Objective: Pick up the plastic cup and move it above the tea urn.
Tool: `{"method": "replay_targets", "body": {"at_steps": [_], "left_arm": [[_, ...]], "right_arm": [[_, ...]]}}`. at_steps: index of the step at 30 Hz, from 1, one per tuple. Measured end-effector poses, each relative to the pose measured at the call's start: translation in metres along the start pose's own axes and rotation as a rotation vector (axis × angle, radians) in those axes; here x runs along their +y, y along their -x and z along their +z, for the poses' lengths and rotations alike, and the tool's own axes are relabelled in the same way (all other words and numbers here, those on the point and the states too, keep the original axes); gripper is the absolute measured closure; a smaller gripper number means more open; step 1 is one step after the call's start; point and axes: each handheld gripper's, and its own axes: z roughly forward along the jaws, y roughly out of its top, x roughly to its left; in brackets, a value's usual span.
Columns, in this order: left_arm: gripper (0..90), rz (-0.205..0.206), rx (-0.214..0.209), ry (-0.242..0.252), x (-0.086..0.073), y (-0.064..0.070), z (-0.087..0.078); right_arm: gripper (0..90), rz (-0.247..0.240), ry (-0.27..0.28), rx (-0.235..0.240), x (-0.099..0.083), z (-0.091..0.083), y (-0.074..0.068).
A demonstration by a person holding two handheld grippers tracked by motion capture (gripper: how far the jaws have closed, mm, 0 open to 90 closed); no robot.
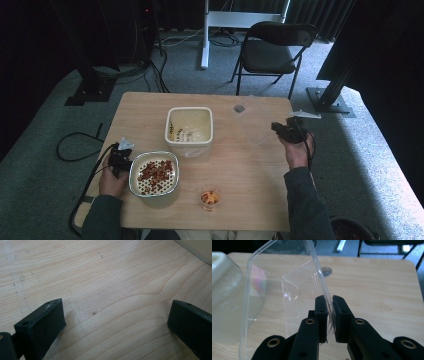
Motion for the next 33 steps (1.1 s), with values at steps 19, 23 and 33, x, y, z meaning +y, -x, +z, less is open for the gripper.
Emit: {"method": "replay_targets", "body": {"at_steps": [19,23,33], "left_arm": [[1.6,0.000,0.001,-0.001,0.000,0.000,0.000],[1.6,-0.001,0.001,0.001,0.000,0.000,0.000],[1.6,-0.002,0.000,0.000,0.000,0.000,0.000]], "right_arm": [[83.1,-0.077,0.035,0.209,0.039,-0.020,-0.056],[83.0,-0.115,0.016,0.256,0.044,-0.015,-0.078],[82.7,-0.157,-0.030,0.330,0.053,0.003,-0.121]]}}
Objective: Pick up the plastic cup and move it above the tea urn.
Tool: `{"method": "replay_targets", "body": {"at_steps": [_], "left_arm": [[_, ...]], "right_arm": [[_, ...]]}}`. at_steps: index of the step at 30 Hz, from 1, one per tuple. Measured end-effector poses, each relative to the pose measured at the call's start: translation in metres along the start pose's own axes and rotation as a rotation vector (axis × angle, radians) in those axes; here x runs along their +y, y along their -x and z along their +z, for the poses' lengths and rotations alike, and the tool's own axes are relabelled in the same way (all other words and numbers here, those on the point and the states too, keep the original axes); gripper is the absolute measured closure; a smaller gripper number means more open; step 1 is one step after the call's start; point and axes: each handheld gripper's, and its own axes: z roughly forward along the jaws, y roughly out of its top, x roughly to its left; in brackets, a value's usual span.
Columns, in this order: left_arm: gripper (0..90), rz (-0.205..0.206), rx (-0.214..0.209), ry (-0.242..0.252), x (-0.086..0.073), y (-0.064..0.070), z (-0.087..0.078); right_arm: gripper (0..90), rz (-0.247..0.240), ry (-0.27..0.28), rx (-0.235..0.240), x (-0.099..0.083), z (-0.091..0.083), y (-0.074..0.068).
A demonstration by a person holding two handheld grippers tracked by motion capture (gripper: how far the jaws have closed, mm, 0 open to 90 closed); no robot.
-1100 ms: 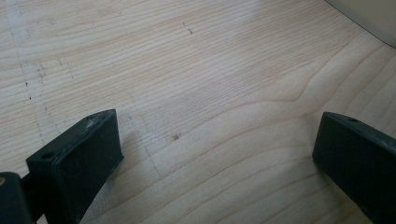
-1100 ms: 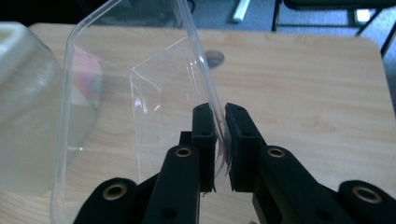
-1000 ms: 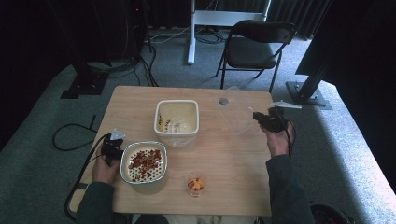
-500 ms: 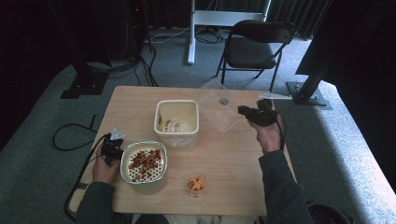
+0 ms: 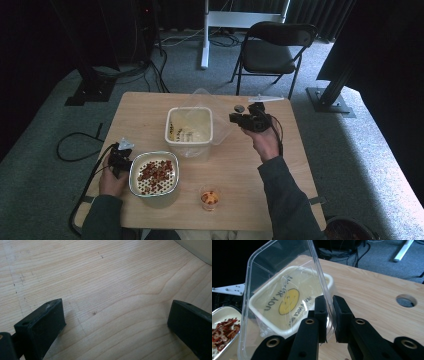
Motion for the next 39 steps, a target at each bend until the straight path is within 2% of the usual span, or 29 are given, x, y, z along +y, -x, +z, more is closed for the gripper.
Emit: {"method": "replay_targets", "body": {"at_steps": [2,5,9,10,11,15,20,22,25,28,30,31,33,34,36,37,39], "left_arm": [[1.6,0.001,0.000,-0.001,0.000,0.000,0.000],[1.6,0.001,0.000,-0.002,0.000,0.000,0.000],[1.6,0.000,0.000,0.001,0.000,0.000,0.000],[1.6,0.000,0.000,0.001,0.000,0.000,0.000],[1.6,0.000,0.001,0.001,0.000,0.000,0.000],[1.6,0.002,0.001,0.000,0.000,0.000,0.000],[1.6,0.002,0.001,0.000,0.000,0.000,0.000],[1.6,0.002,0.001,0.000,0.000,0.000,0.000],[1.6,0.002,0.001,-0.001,0.000,0.000,0.000],[1.6,0.002,0.001,0.000,0.000,0.000,0.000],[1.6,0.002,0.001,0.000,0.000,0.000,0.000],[1.6,0.002,0.001,0.000,0.000,0.000,0.000],[1.6,0.002,0.001,0.000,0.000,0.000,0.000],[1.6,0.001,0.001,0.000,0.000,0.000,0.000],[1.6,0.002,0.001,-0.001,0.000,0.000,0.000],[1.6,0.002,0.001,0.000,0.000,0.000,0.000],[1.6,0.002,0.001,-0.001,0.000,0.000,0.000]], "right_arm": [[82.2,0.008,-0.009,0.015,0.001,0.005,-0.003],[81.3,-0.005,-0.020,0.036,0.002,0.009,-0.008],[67.4,0.008,-0.005,0.066,0.004,0.013,-0.013],[67.4,0.008,-0.005,0.066,0.004,0.013,-0.013],[59.4,0.010,0.025,0.104,0.005,0.011,-0.014],[52.4,0.025,0.090,0.159,0.006,0.004,-0.014],[50.4,0.035,0.149,0.149,0.007,-0.005,-0.011],[50.3,0.031,0.152,0.130,0.006,-0.007,-0.010],[50.3,0.026,0.144,0.125,0.004,-0.007,-0.009],[50.9,0.009,0.116,0.094,0.001,-0.003,-0.010],[51.7,0.004,0.106,0.090,0.000,-0.001,-0.010],[54.0,-0.007,0.086,0.087,-0.003,0.004,-0.013],[55.1,-0.008,0.082,0.080,-0.003,0.006,-0.014],[55.6,-0.016,0.068,0.051,-0.005,0.012,-0.017],[55.3,-0.006,0.064,0.043,-0.005,0.015,-0.018],[53.5,0.006,0.083,0.026,-0.006,0.015,-0.019],[50.6,0.036,0.127,0.063,-0.004,0.013,-0.019]]}}
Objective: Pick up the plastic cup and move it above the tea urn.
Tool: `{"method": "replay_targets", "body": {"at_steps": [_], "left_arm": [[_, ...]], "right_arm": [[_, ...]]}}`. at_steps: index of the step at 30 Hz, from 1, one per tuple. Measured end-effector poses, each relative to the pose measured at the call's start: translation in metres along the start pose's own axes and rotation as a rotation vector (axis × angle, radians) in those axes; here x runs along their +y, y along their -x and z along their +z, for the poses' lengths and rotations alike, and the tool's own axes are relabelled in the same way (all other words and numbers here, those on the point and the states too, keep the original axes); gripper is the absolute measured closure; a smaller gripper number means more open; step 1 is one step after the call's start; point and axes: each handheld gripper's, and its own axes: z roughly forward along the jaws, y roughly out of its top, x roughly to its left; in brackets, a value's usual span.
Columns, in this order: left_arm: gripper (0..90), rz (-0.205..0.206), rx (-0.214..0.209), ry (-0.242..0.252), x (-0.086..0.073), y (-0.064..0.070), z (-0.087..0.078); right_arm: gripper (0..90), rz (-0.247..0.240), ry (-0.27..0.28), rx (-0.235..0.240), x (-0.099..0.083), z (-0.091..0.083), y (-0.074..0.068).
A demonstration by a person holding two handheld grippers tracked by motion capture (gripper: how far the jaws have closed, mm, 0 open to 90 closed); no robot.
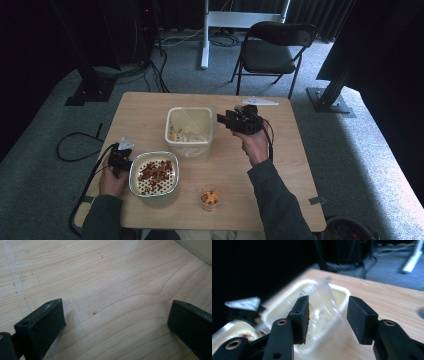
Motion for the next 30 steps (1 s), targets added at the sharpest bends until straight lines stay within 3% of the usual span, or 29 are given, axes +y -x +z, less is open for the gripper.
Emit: {"method": "replay_targets", "body": {"at_steps": [5,8,13,15,17,18,20,23,26,27,30], "left_arm": [[1.6,0.000,0.000,0.000,0.000,0.000,0.000],[1.6,-0.001,0.000,0.002,0.000,0.000,0.000],[1.6,-0.002,0.001,0.003,0.000,0.000,0.000],[1.6,-0.002,0.001,0.003,0.000,0.000,0.000],[1.6,-0.003,0.001,0.004,0.000,0.000,0.000],[1.6,-0.001,0.001,0.002,0.000,0.000,0.000],[1.6,-0.002,0.001,0.002,0.000,0.000,0.000],[1.6,-0.001,0.000,0.002,0.000,0.000,0.000],[1.6,-0.002,0.000,0.002,0.000,0.000,0.000],[1.6,0.000,0.001,0.001,0.000,0.000,0.000],[1.6,0.000,0.001,0.002,0.000,0.000,0.000]], "right_arm": [[46.2,-0.026,-0.019,-0.011,0.005,0.009,-0.010],[57.1,-0.078,-0.031,-0.069,0.006,0.016,-0.014],[73.4,-0.058,-0.023,-0.115,0.013,0.021,-0.007],[76.0,-0.054,-0.035,-0.115,0.016,0.024,-0.005],[75.4,-0.053,-0.037,-0.116,0.016,0.025,-0.005],[63.8,-0.044,-0.037,-0.110,0.016,0.024,-0.008],[57.8,-0.060,-0.043,-0.132,0.015,0.025,-0.011],[56.3,-0.080,-0.057,-0.170,0.015,0.027,-0.013],[56.7,-0.070,-0.065,-0.182,0.017,0.028,-0.013],[56.1,-0.081,-0.073,-0.209,0.019,0.030,-0.015],[53.7,-0.072,-0.062,-0.218,0.020,0.031,-0.015]]}}
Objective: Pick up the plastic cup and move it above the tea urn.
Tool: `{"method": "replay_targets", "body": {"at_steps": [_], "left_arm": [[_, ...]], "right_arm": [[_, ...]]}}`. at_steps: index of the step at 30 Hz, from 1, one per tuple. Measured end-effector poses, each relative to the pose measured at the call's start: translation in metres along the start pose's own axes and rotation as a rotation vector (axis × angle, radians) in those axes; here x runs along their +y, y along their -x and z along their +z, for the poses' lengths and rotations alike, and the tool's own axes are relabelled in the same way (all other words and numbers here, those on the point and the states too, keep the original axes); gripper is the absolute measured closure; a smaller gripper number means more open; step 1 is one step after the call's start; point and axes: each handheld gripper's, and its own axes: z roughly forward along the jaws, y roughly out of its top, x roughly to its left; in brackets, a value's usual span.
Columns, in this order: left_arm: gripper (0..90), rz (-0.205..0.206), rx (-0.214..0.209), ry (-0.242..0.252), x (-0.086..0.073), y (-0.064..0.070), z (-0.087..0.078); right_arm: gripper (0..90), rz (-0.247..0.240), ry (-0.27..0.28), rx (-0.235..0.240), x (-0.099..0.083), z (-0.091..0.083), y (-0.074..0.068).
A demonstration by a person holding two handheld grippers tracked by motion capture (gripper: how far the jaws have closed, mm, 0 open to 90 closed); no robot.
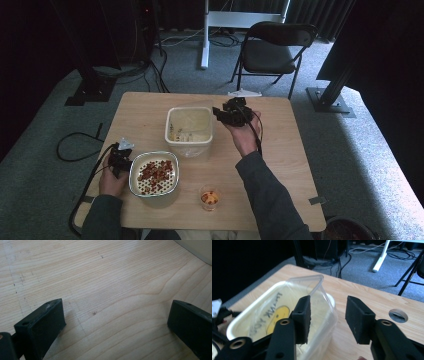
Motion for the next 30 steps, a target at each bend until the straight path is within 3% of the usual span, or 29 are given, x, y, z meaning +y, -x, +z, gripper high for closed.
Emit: {"method": "replay_targets", "body": {"at_steps": [3,11,14,18,19,21,24,26,27,30], "left_arm": [[1.6,-0.001,-0.001,-0.002,0.000,0.000,0.000],[1.6,0.000,-0.001,-0.002,0.000,0.000,0.000],[1.6,0.000,-0.001,-0.002,0.000,0.000,0.000],[1.6,0.000,-0.001,-0.002,0.000,0.000,0.000],[1.6,0.000,0.000,-0.001,0.000,0.000,0.000],[1.6,0.000,0.000,-0.001,0.000,0.000,0.000],[1.6,-0.001,0.000,0.000,0.000,0.000,0.000],[1.6,-0.002,0.000,0.000,0.000,0.000,0.000],[1.6,0.000,-0.001,-0.002,0.000,0.000,0.000],[1.6,0.000,-0.001,-0.002,0.000,0.000,0.000]], "right_arm": [[47.0,0.048,0.051,0.012,0.003,-0.002,-0.001],[43.6,0.072,0.091,0.005,0.005,-0.002,-0.005],[43.3,0.118,0.133,0.017,0.006,-0.008,-0.003],[42.3,0.056,0.045,0.018,0.005,0.003,-0.011],[44.9,0.028,0.015,-0.002,0.004,0.008,-0.014],[47.0,0.015,0.006,-0.025,0.004,0.010,-0.016],[67.5,-0.020,0.014,-0.070,0.004,0.013,-0.022],[71.4,-0.028,0.023,-0.077,0.004,0.011,-0.024],[77.6,-0.055,0.034,-0.120,0.007,0.008,-0.026],[76.2,-0.050,0.048,-0.118,0.009,0.003,-0.026]]}}
